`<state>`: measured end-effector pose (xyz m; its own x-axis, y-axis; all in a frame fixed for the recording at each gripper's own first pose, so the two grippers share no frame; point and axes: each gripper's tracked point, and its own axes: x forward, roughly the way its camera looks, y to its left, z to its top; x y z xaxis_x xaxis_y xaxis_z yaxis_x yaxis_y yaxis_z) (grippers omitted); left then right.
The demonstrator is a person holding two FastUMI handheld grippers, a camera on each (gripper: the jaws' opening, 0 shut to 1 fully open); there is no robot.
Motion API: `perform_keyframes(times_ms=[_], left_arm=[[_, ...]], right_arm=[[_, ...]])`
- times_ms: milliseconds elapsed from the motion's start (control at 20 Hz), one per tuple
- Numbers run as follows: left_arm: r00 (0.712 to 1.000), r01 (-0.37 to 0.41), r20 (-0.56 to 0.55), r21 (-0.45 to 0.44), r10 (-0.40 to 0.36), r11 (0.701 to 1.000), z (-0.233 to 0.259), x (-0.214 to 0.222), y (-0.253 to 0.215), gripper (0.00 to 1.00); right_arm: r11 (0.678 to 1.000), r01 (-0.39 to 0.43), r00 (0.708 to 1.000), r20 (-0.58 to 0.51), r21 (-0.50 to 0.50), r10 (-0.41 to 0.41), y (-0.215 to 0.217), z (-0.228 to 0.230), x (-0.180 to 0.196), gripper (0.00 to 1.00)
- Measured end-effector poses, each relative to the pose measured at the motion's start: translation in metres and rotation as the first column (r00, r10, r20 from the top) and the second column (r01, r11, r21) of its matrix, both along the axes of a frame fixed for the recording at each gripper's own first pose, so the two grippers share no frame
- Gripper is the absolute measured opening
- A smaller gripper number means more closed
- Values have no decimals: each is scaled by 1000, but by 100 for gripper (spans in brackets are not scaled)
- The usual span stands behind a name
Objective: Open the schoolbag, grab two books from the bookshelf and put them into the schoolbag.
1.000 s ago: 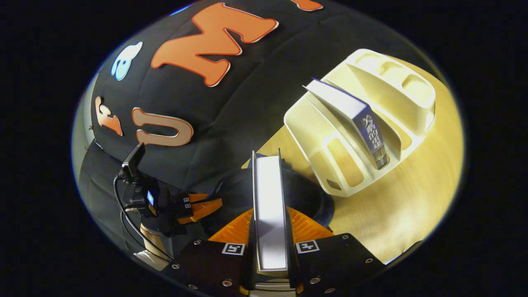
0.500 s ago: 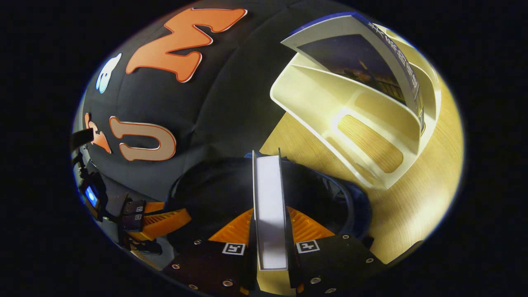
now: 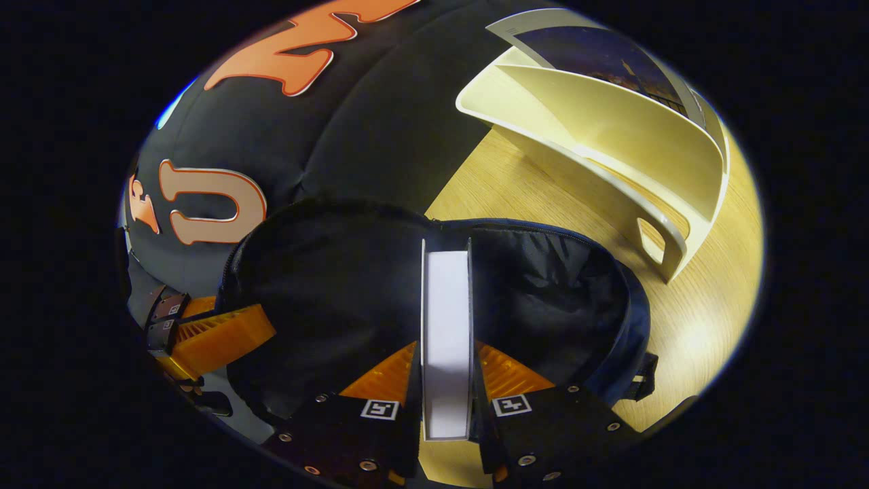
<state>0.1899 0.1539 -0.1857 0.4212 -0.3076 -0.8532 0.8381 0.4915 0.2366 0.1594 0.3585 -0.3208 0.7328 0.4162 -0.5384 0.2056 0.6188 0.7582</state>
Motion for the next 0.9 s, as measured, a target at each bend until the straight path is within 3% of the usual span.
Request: perform_keyframes(times_ms=[50,100,250,350,700,900], left_arm=[[1000,4,0,2,-4,1000,1,0,0,1],[1000,11,3,7,-11,1000,1,0,-1,1],[1000,17,-7,5,-17,1000,-4,-3,-4,1],[1000,21,-15,7,-20,1000,-8,-6,-4,1],[997,80,13,43,-81,996,-14,-15,-12,1],[996,86,-7,19,-85,996,-22,-21,-20,1]], right_arm=[[999,-8,1000,-22,-32,7,-6,-3,-5,51],[997,-14,999,-39,-72,11,-14,-6,-6,42],[997,12,997,-69,-79,-18,-40,4,-13,64],[993,32,998,-44,-116,-38,-66,17,-14,65],[973,-14,1000,7,-228,16,-131,60,-57,65],[921,22,1000,0,-389,-24,-209,83,-71,65]])
